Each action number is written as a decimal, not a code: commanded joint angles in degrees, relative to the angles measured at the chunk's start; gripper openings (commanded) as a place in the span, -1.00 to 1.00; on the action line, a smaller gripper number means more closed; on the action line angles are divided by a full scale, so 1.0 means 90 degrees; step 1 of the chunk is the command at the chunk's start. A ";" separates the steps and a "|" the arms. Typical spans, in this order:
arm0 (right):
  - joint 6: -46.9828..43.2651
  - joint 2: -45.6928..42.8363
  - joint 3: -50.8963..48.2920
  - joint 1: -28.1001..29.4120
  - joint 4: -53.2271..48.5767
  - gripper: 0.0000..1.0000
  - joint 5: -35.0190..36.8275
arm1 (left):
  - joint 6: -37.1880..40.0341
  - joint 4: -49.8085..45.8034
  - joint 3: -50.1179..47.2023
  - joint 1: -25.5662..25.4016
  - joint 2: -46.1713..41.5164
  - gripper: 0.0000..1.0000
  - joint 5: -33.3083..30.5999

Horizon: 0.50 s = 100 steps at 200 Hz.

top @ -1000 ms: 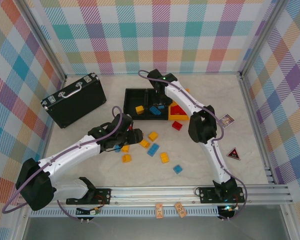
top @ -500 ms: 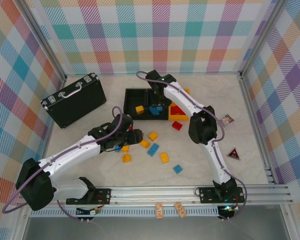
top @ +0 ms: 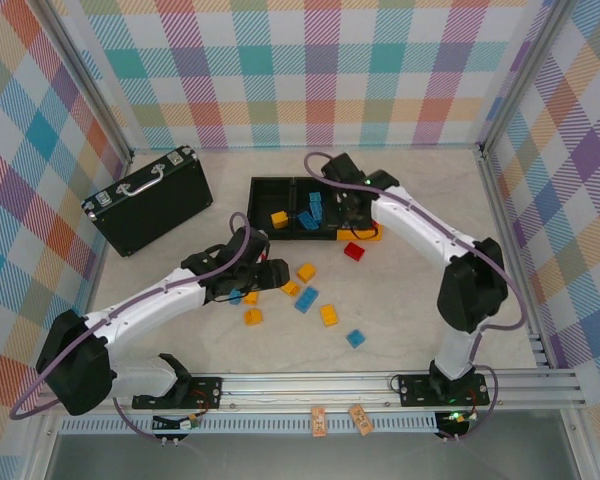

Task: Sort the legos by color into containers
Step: Place the lego in the container, then pick up the lego from the center of the table.

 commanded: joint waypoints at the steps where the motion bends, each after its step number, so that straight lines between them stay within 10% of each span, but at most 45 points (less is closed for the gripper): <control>1: 0.0720 -0.0391 -0.0877 0.0035 0.0664 0.22 0.0047 | 0.0220 0.0117 0.0267 0.0073 0.0185 0.27 0.0252; 100: 0.2287 -0.0677 -0.3108 0.0076 0.2493 0.57 0.0550 | 0.0659 0.0810 0.0135 0.0054 0.0090 0.32 0.0920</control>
